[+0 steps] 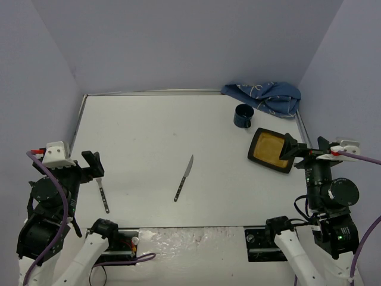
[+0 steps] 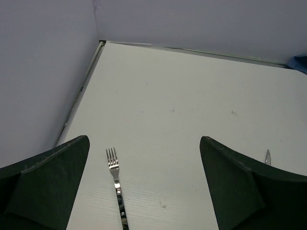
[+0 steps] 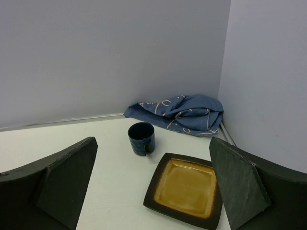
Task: Set the dinner table for one person
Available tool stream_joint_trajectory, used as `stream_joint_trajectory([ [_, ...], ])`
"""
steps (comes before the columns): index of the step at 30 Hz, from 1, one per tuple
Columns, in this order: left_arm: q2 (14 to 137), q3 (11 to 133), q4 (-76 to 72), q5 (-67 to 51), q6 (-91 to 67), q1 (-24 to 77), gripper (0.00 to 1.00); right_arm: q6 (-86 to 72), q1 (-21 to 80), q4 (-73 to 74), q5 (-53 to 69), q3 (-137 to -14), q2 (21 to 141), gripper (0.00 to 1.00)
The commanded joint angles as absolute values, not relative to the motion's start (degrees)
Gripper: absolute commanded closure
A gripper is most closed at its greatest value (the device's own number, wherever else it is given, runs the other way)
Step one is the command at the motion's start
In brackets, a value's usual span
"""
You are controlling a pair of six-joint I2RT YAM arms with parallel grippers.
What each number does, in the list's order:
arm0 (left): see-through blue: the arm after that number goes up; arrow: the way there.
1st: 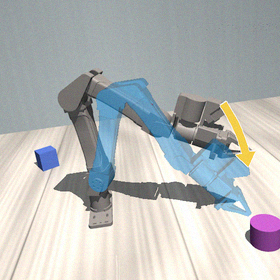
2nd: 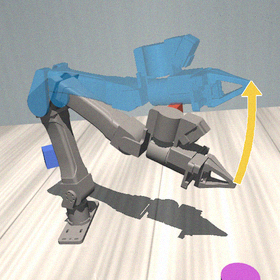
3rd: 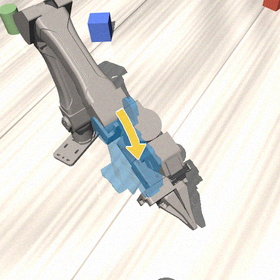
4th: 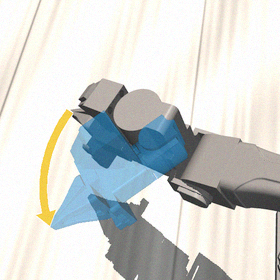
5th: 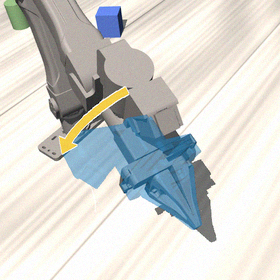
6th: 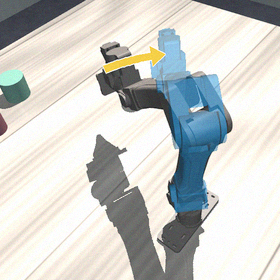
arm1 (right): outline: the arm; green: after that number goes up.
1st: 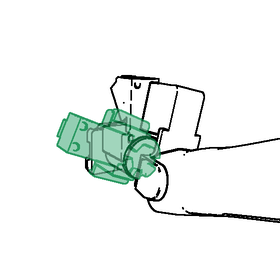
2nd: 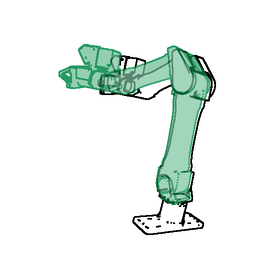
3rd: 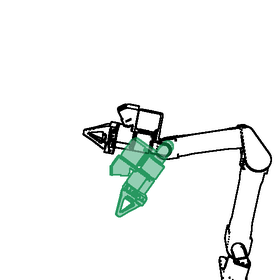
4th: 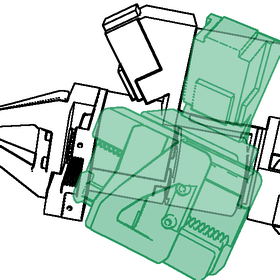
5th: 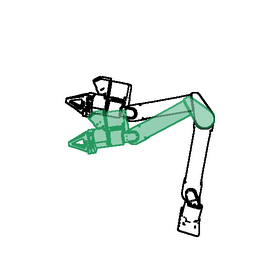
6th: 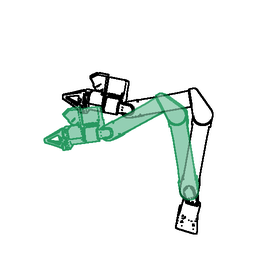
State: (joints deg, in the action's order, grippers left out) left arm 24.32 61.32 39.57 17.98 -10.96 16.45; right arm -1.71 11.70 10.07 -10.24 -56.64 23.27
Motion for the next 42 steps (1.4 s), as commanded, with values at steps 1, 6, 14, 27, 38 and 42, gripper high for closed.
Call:
stream_joint_trajectory([
  [1, 25.4, 62.5, 35.5, 16.5, -12.4, 16.8, 0.03, -2.7, 12.0, 5.8, -11.1, -56.4, 25.7, 0.0],
  [6, 28.1, 62.5, 33.6, 14.4, -13.8, 16.8, 0.03, -7.1, 12.0, 6.9, -14.7, -57.5, 29.8, 0.0],
  [14, 41.0, 65.8, 29.9, 9.8, -15.5, 16.8, 0.03, -18.5, 11.9, 6.8, -21.2, -65.7, 50.8, 0.0],
  [27, 48.3, 57.5, 19.7, 9.4, -17.0, 16.8, 0.03, -25.8, -0.4, 4.9, -15.5, -93.0, 97.3, 0.0],
  [38, 49.6, 56.6, 22.1, 14.1, -14.0, 16.9, 0.03, -5.2, -6.3, -4.6, -4.0, -108.1, 124.1, 0.02],
  [42, 51.4, 56.6, 22.5, 14.6, -13.6, 16.9, 0.03, 0.0, -6.7, -7.6, -0.8, -109.3, 128.5, 0.07],
])
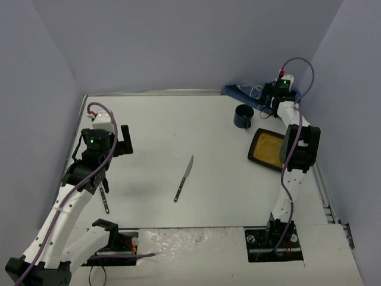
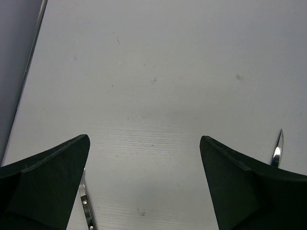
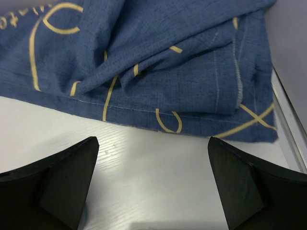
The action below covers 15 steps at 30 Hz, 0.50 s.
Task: Set the dinner table for one person
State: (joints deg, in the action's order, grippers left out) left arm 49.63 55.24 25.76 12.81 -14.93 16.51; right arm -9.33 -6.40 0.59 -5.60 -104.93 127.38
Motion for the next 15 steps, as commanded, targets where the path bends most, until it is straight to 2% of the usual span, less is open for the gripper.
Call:
stream_joint_trajectory([
  [1, 51.7, 56.7, 22.6, 14.8, -13.6, 16.9, 0.03, 1.1, -6.9, -8.3, 0.3, -109.5, 129.1, 0.08],
  [7, 52.1, 56.0, 22.1, 17.1, -13.6, 16.8, 0.03, 6.2, -7.3, -14.0, 2.4, -108.1, 132.3, 0.2],
  [15, 51.6, 54.4, 20.5, 18.5, -13.7, 16.8, 0.03, 8.5, -7.4, -18.5, 2.6, -111.3, 137.1, 0.24],
])
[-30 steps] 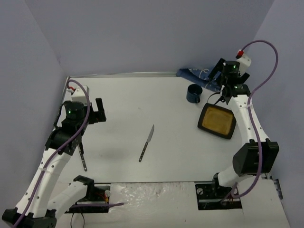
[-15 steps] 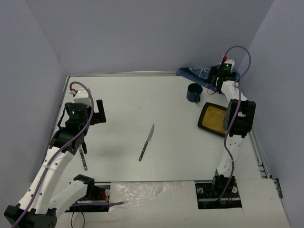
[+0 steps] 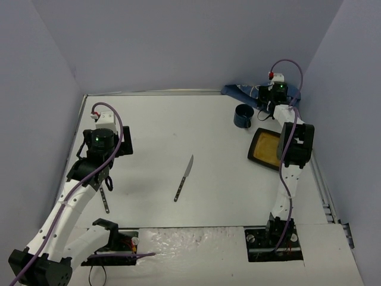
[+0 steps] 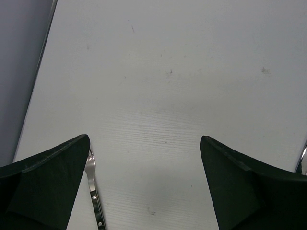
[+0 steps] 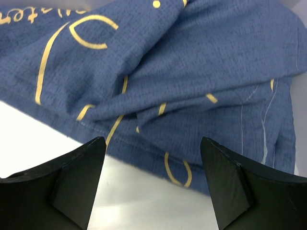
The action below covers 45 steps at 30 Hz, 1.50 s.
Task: Set the dinner table for one person
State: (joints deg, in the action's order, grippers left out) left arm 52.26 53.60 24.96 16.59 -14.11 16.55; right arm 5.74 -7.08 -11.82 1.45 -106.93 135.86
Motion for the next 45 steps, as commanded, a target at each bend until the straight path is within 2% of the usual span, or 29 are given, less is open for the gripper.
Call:
stream_joint_trajectory([
  [1, 51.6, 54.2, 20.3, 18.7, -13.7, 16.8, 0.03, 8.8, -7.5, -18.8, 2.8, -111.8, 137.8, 0.24],
  [5, 51.7, 53.6, 19.5, 19.0, -13.6, 16.8, 0.03, 9.7, -7.5, -19.2, 2.4, -114.2, 140.9, 0.26],
  [11, 53.0, 53.6, 19.4, 19.1, -13.5, 16.8, 0.03, 10.4, -7.5, -20.5, 1.4, -118.1, 145.1, 0.36],
  [17, 53.8, 53.6, 19.4, 18.7, -13.5, 16.8, 0.03, 10.9, -7.6, -22.0, -1.7, -121.0, 146.2, 0.5],
  [21, 53.9, 53.6, 19.3, 18.5, -13.5, 16.8, 0.03, 11.8, -7.7, -22.1, -2.2, -122.4, 146.6, 0.53],
  [24, 53.9, 53.6, 19.2, 18.3, -13.6, 16.8, 0.03, 12.7, -7.9, -20.5, -2.5, -124.2, 147.5, 0.63],
  [26, 53.9, 53.6, 19.2, 18.3, -13.6, 16.8, 0.03, 13.4, -7.8, -20.2, -3.0, -124.7, 147.5, 0.77],
  [28, 53.9, 53.6, 19.3, 18.3, -13.7, 16.8, 0.03, 13.9, -7.9, -19.7, -3.4, -125.2, 147.2, 0.87],
  [29, 53.8, 53.6, 19.3, 18.3, -13.6, 16.8, 0.03, 14.4, -7.9, -19.2, -3.4, -125.6, 146.7, 0.98],
  [30, 53.7, 53.6, 19.3, 18.2, -13.7, 16.8, 0.03, 14.9, -7.9, -18.8, -3.4, -125.9, 146.4, 1.0],
  [38, 51.3, 53.6, 19.1, 17.8, -14.3, 16.8, 0.03, 15.4, -6.9, -17.5, -2.1, -132.5, 135.5, 1.0],
  [45, 49.1, 56.3, 22.5, 17.5, -20.4, 16.8, 0.03, 13.8, -3.3, -20.9, 8.3, -141.8, 127.1, 1.0],
])
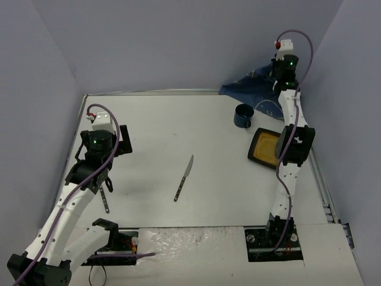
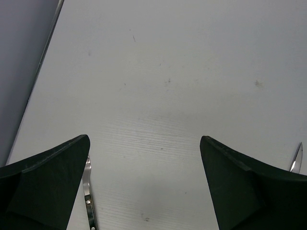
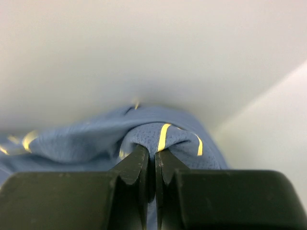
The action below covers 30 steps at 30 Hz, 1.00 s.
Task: Set the dinner table for one person
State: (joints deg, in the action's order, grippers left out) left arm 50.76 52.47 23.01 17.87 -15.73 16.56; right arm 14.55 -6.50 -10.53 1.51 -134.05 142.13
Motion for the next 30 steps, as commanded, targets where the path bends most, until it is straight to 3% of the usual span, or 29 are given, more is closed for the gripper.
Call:
stream_joint_trajectory([
  [1, 48.6, 57.4, 23.2, 17.2, -21.0, 16.8, 0.03, 13.9, -2.2, -21.3, 8.6, -143.0, 126.2, 1.0],
  [11, 42.8, 64.9, 31.2, 17.2, -21.9, 16.8, 0.03, 12.1, 14.7, -27.7, 15.3, -145.0, 115.0, 1.0],
  [17, 38.3, 66.8, 35.1, 17.8, -21.8, 16.8, 0.03, 15.2, 31.9, -29.0, 14.8, -137.9, 107.8, 1.0],
  [23, 35.8, 69.1, 39.6, 16.8, -20.9, 16.8, 0.03, 16.5, 41.9, -28.5, 3.6, -124.0, 104.7, 1.0],
  [30, 36.2, 68.1, 42.5, 15.2, -20.7, 16.8, 0.03, 12.1, 48.1, -17.8, -13.3, -120.6, 111.1, 1.0],
])
